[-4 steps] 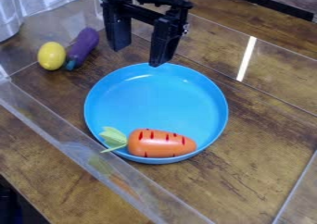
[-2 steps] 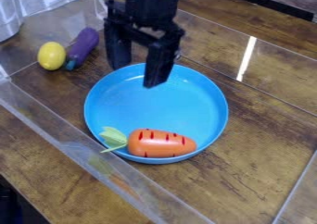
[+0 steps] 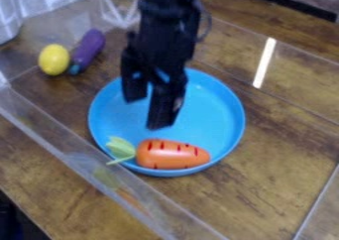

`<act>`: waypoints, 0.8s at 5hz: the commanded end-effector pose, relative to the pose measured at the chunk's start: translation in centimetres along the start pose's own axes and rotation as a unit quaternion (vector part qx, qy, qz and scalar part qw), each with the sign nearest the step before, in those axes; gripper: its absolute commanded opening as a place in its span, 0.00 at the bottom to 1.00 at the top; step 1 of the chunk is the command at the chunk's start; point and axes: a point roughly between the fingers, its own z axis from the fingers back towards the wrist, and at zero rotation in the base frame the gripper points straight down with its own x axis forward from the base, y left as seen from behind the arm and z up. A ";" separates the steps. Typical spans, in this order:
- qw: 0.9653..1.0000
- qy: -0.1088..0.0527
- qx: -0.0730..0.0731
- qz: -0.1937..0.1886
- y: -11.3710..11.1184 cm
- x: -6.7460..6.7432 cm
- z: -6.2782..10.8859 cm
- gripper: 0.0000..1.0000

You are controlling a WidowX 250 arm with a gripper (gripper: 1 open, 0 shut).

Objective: Remove the carrot from inside the blue tray and put it on the table

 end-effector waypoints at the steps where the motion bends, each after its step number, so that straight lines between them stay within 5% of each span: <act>1: 0.997 -0.015 0.021 -0.069 -0.6 0.7 -1.3 1.00; 3: 0.996 -0.022 0.028 -0.086 -0.3 1.6 -3.6 1.00; 4: 0.996 -0.024 0.025 -0.088 -0.1 1.7 -3.9 0.00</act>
